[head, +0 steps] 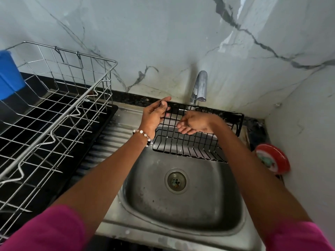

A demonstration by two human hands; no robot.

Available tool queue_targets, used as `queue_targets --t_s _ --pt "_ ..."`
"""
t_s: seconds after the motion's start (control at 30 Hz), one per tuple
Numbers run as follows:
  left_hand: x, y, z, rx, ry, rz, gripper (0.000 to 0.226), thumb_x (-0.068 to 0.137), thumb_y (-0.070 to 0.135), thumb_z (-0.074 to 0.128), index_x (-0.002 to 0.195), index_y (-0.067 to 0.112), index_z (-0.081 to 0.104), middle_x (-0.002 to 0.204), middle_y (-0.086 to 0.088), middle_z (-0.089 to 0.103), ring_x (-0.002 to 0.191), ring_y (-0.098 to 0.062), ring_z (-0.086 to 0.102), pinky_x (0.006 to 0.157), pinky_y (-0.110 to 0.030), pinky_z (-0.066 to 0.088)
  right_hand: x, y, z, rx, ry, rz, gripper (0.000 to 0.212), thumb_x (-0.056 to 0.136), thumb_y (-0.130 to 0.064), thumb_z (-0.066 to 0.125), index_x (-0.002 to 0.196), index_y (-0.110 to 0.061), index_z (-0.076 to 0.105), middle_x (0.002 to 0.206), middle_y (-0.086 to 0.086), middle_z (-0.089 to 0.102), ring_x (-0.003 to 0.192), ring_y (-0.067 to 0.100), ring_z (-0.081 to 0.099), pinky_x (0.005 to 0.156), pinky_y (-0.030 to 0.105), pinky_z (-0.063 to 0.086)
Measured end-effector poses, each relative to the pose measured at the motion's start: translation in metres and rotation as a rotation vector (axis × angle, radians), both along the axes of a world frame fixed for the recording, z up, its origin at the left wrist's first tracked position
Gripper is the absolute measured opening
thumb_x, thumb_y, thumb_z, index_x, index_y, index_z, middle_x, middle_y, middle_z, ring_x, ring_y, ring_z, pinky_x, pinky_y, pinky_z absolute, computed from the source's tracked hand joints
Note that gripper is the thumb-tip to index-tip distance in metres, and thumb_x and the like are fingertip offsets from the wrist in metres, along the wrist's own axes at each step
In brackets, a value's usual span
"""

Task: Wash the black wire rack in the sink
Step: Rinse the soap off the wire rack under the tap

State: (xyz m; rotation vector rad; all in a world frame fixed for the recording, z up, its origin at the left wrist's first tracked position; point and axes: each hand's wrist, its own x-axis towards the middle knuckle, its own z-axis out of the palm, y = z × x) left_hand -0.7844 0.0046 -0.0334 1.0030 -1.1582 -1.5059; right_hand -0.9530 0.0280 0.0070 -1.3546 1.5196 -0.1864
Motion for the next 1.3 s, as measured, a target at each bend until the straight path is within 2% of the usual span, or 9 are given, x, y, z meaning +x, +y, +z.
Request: queue_targets --t_s 0.3,0.4,0.57,0.67,0.8,0.93,1.1,1.2,1.3 --pt "-0.014 -0.005 -0.01 0.074 0.023 -0.024 0.029 0.101 0.031 0.052 0.124 0.019 0.065 0.11 -0.014 0.065 0.102 -0.026 0.061 0.07 -0.019 0.053 -0.02 0.002 -0.002 -0.025 -0.162 -0.251 0.027 0.099 -0.003 0.04 0.118 0.004 0.058 0.118 0.023 0.063 0.111 0.033 0.062 0.095 0.043 0.05" --pt "-0.021 -0.009 -0.014 0.08 0.068 -0.051 0.032 0.101 0.029 0.05 0.128 0.015 0.063 0.111 -0.016 0.063 0.099 -0.028 0.059 0.076 -0.024 0.053 -0.019 0.001 -0.005 -0.016 -0.281 -0.305 0.027 0.098 -0.001 0.04 0.117 0.004 0.058 0.115 0.019 0.066 0.106 0.028 0.065 0.095 0.042 0.051" --pt "-0.03 -0.015 -0.017 0.118 0.112 -0.055 0.034 0.101 0.031 0.049 0.129 0.015 0.062 0.112 -0.019 0.064 0.1 -0.031 0.058 0.083 -0.032 0.047 -0.021 -0.001 -0.014 0.042 -0.139 -0.208 0.027 0.097 0.003 0.039 0.115 0.006 0.059 0.116 0.022 0.064 0.109 0.03 0.063 0.097 0.042 0.05" --pt "-0.031 -0.017 -0.02 0.098 0.143 -0.063 0.032 0.101 0.027 0.05 0.127 0.014 0.062 0.112 -0.021 0.061 0.1 -0.032 0.057 0.084 -0.037 0.049 -0.016 -0.006 -0.011 0.03 -0.239 -0.241 0.029 0.097 0.004 0.038 0.116 0.006 0.059 0.115 0.021 0.064 0.109 0.03 0.063 0.097 0.041 0.05" --pt "-0.03 -0.019 -0.023 0.07 0.117 -0.053 0.032 0.102 0.022 0.05 0.13 0.009 0.061 0.109 -0.02 0.06 0.095 -0.027 0.058 0.071 -0.023 0.055 -0.01 -0.009 -0.016 0.045 -0.168 -0.212 0.027 0.096 0.004 0.039 0.114 0.01 0.058 0.114 0.021 0.064 0.108 0.031 0.062 0.095 0.04 0.051" --pt "-0.026 -0.02 -0.027 0.045 0.123 -0.055 0.038 0.094 0.029 0.061 0.126 0.008 0.064 0.108 -0.019 0.063 0.103 -0.032 0.057 0.095 -0.044 0.048 -0.003 -0.013 -0.017 0.042 -0.208 -0.211 0.027 0.095 0.006 0.039 0.114 0.011 0.058 0.115 0.023 0.064 0.11 0.031 0.062 0.097 0.041 0.051" --pt "-0.023 -0.017 -0.023 0.031 0.076 -0.04 0.036 0.096 0.025 0.06 0.126 0.007 0.064 0.08 0.014 0.069 0.087 -0.015 0.057 0.083 -0.032 0.048 0.002 -0.013 -0.016 0.044 -0.194 -0.178 0.027 0.094 0.006 0.041 0.114 0.014 0.056 0.118 0.026 0.062 0.112 0.032 0.061 0.099 0.045 0.049" --pt "-0.02 -0.015 -0.018 0.031 0.066 -0.043 0.035 0.096 0.025 0.06 0.126 0.008 0.064 0.076 0.013 0.065 0.078 -0.009 0.055 0.083 -0.03 0.048 0.002 -0.011 -0.014 0.034 -0.203 -0.189 0.028 0.094 0.006 0.04 0.115 0.013 0.057 0.118 0.025 0.062 0.113 0.034 0.06 0.099 0.045 0.049" --pt "-0.019 -0.013 -0.013 0.017 0.064 -0.03 0.029 0.1 0.019 0.054 0.126 0.011 0.063 0.098 -0.006 0.066 0.092 -0.021 0.055 0.067 -0.016 0.049 -0.005 -0.006 -0.013 0.056 -0.072 -0.105 0.028 0.096 0.002 0.039 0.115 0.015 0.055 0.118 0.028 0.061 0.113 0.037 0.059 0.099 0.047 0.048"
